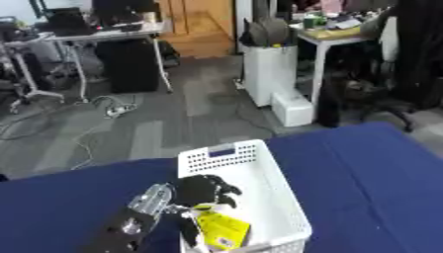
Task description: Pick up objects on the table and place them in the box.
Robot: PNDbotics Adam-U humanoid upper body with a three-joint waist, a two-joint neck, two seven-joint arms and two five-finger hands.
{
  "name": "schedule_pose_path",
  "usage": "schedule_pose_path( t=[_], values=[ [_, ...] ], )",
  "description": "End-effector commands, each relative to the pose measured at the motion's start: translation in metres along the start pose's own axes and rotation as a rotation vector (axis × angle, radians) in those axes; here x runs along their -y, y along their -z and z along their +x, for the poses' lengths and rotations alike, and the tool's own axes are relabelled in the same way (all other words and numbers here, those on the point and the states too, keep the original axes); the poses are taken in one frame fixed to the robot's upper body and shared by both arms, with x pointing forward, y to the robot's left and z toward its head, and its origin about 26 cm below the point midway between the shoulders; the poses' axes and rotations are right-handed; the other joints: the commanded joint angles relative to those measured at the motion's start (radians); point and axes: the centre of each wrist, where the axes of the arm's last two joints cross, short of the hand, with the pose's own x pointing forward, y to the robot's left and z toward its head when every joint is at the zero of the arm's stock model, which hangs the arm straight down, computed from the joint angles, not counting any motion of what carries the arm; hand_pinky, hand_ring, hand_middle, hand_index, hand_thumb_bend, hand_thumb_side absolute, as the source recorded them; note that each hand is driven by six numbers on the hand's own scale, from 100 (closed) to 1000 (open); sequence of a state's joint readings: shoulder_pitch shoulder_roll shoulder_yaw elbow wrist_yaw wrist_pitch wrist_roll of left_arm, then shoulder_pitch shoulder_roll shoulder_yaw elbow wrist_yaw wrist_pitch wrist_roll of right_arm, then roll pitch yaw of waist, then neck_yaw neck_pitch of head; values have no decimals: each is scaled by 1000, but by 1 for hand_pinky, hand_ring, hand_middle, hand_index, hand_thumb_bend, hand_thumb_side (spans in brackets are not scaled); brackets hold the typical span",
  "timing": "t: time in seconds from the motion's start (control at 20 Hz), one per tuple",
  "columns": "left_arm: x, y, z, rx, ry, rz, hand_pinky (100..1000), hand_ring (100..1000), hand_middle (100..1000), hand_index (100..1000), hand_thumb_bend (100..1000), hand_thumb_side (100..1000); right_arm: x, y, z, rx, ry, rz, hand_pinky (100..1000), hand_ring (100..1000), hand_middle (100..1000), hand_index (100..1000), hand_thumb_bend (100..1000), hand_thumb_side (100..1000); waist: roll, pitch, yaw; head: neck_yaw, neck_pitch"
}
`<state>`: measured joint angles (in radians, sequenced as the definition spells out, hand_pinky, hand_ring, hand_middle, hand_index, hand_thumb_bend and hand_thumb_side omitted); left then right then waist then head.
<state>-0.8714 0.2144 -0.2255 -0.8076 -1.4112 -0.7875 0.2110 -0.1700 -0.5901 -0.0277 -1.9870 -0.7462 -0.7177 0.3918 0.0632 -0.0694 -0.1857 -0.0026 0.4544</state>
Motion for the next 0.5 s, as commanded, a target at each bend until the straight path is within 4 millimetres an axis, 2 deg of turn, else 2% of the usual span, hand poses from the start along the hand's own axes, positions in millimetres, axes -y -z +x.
schedule_pose_path(
  t=[0.05,0.15,0.25,0.3,0.35,0.4,0.45,0.5],
  values=[
    [-63,-10,-21,-63,43,237,826,828,905,837,854,829,5,4,6,116,-83,159,210,288,403,483,100,1000,-7,-12,8,-15,-18],
    [-92,-18,-18,-87,22,349,803,808,896,834,840,824,5,2,7,112,-90,158,210,288,403,483,100,1000,-6,-13,17,-23,-22],
    [-116,-28,-5,-88,-2,431,789,790,859,792,809,795,6,-1,8,107,-101,156,210,288,402,483,100,1000,-6,-14,27,-30,-29],
    [-124,-32,7,-86,-18,464,760,770,846,778,754,784,6,-2,9,104,-106,152,209,288,402,482,100,1000,-7,-14,32,-32,-31],
    [-131,-36,21,-85,-36,493,762,771,846,777,771,778,7,-3,9,102,-110,146,209,288,402,483,100,1000,-8,-14,37,-32,-32],
    [-134,-38,37,-86,-66,527,699,723,823,750,628,813,6,-5,10,103,-112,136,205,285,398,479,100,1000,-11,-13,42,-31,-35],
    [-135,-40,54,-86,-112,566,692,718,822,749,628,811,6,-7,10,106,-114,123,205,285,398,479,100,1000,-15,-12,47,-32,-37],
    [-133,-41,71,-93,-170,607,611,651,800,743,651,785,6,-9,10,108,-118,114,202,284,396,477,100,1000,-20,-9,53,-30,-39]
  ],
)
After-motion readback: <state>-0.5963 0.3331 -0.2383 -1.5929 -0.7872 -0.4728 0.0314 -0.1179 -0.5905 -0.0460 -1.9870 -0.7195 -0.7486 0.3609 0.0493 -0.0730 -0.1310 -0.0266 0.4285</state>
